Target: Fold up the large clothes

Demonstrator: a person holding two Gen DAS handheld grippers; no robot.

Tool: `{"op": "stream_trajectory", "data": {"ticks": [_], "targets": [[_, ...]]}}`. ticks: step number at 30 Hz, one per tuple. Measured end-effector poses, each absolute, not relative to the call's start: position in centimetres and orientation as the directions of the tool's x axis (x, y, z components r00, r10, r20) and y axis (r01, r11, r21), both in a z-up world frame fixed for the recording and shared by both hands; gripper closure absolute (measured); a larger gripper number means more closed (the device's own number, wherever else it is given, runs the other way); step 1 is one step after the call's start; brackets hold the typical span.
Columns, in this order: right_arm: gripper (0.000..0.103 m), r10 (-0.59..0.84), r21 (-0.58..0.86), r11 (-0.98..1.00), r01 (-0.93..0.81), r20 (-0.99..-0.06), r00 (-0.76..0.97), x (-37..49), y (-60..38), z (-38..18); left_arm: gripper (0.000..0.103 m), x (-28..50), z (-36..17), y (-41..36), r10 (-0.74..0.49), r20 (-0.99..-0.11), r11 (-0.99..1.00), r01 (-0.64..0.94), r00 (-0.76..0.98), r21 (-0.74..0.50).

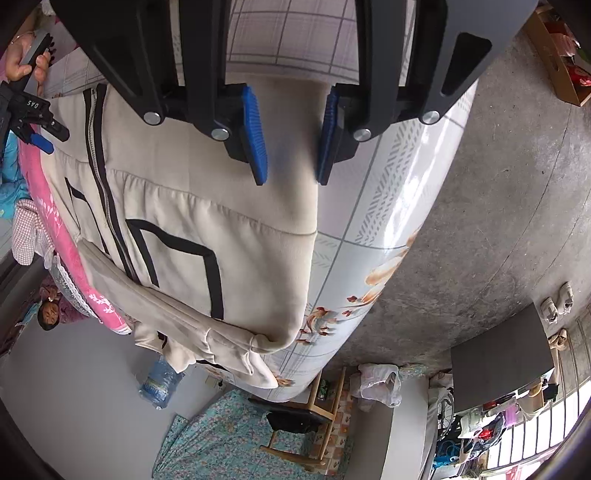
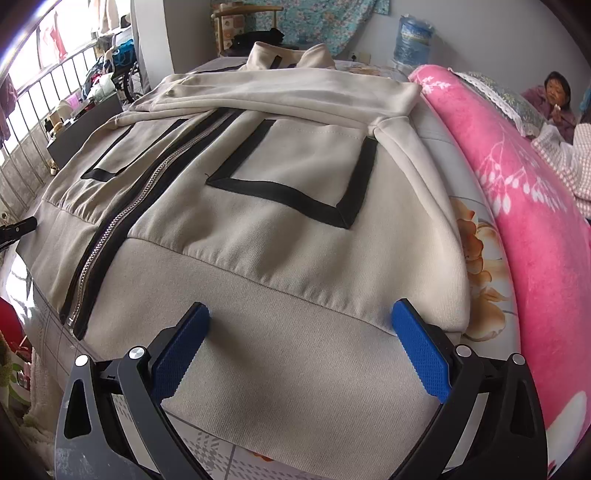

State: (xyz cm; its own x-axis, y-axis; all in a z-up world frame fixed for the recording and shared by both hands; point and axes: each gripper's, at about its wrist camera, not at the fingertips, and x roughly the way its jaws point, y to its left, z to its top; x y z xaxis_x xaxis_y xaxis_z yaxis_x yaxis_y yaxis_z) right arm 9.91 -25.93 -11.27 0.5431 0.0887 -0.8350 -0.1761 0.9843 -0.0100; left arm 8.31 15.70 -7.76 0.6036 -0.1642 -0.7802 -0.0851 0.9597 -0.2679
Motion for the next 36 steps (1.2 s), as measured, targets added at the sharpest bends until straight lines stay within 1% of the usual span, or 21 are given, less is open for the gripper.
{"op": "stream_trajectory", "data": {"ticks": [4, 8, 10, 15, 18, 21, 25, 26, 27, 29, 30, 33, 35, 36], "targets": [[0.008, 0.088, -0.011, 0.984, -0.176, -0.836, 0.542, 9.9, -25.9, -11.3, 0.077, 9.3, -7.7, 16.0, -0.186, -0.777, 0.947, -0.101, 0.602, -0.305], [0.008, 0.088, -0.013, 0.984, -0.180, -0.837, 0.540, 9.9, -25.9, -11.3, 0.077, 8.4, -7.3, 15.2, -0.230, -0.784, 0.944, -0.065, 0.577, -0.324], [0.008, 0.089, -0.013, 0.983, -0.182, -0.837, 0.540, 9.9, -25.9, -11.2, 0.077, 8.0, -7.5, 15.0, -0.207, -0.805, 0.953, -0.073, 0.555, -0.295], [0.009, 0.117, 0.013, 0.981, -0.192, -0.830, 0.545, 9.3, -26.2, -10.3, 0.077, 7.8, -7.6, 15.1, -0.196, -0.811, 0.951, -0.094, 0.551, -0.294], [0.012, 0.177, 0.082, 0.978, -0.193, -0.815, 0.552, 7.5, -27.2, -8.8, 0.077, 7.8, -7.6, 15.0, -0.186, -0.814, 0.956, -0.090, 0.551, -0.280], [0.016, 0.158, 0.087, 0.985, -0.151, -0.807, 0.569, 5.2, -29.1, -7.6, 0.077, 7.8, -7.5, 14.8, -0.174, -0.817, 0.962, -0.084, 0.550, -0.262], [0.025, 0.143, 0.141, 0.989, -0.046, -0.813, 0.565, 3.0, -32.2, -7.1, 0.077, 7.9, -7.5, 14.6, -0.159, -0.822, 0.966, -0.086, 0.547, -0.243], [0.029, 0.153, 0.168, 0.985, -0.025, -0.817, 0.556, 2.9, -32.9, -7.4, 0.077, 7.9, -7.5, 14.5, -0.155, -0.822, 0.967, -0.086, 0.548, -0.239], [0.032, 0.166, 0.194, 0.981, -0.007, -0.821, 0.546, 2.8, -33.4, -7.7, 0.077, 7.9, -7.5, 14.4, -0.150, -0.822, 0.968, -0.087, 0.549, -0.235], [0.041, 0.185, 0.230, 0.973, 0.022, -0.832, 0.523, 3.1, -34.1, -8.6, 0.077, 7.9, -7.5, 14.3, -0.144, -0.822, 0.970, -0.087, 0.551, -0.229], [0.043, 0.196, 0.244, 0.970, 0.025, -0.831, 0.521, 3.2, -34.1, -8.9, 0.077, 7.9, -7.5, 14.3, -0.142, -0.822, 0.970, -0.087, 0.551, -0.226], [0.054, 0.230, 0.282, 0.959, 0.023, -0.823, 0.520, 4.0, -34.2, -9.4, 0.077, 8.0, -7.4, 14.3, -0.136, -0.826, 0.970, -0.094, 0.548, -0.223], [0.067, 0.245, 0.304, 0.952, 0.032, -0.822, 0.514, 4.5, -34.3, -9.7, 0.077, 7.9, -7.4, 14.2, -0.128, -0.825, 0.972, -0.096, 0.551, -0.215], [0.069, 0.253, 0.315, 0.948, 0.041, -0.825, 0.505, 4.8, -34.4, -10.0, 0.077, 7.8, -7.4, 14.1, -0.122, -0.824, 0.974, -0.094, 0.553, -0.208]]}}
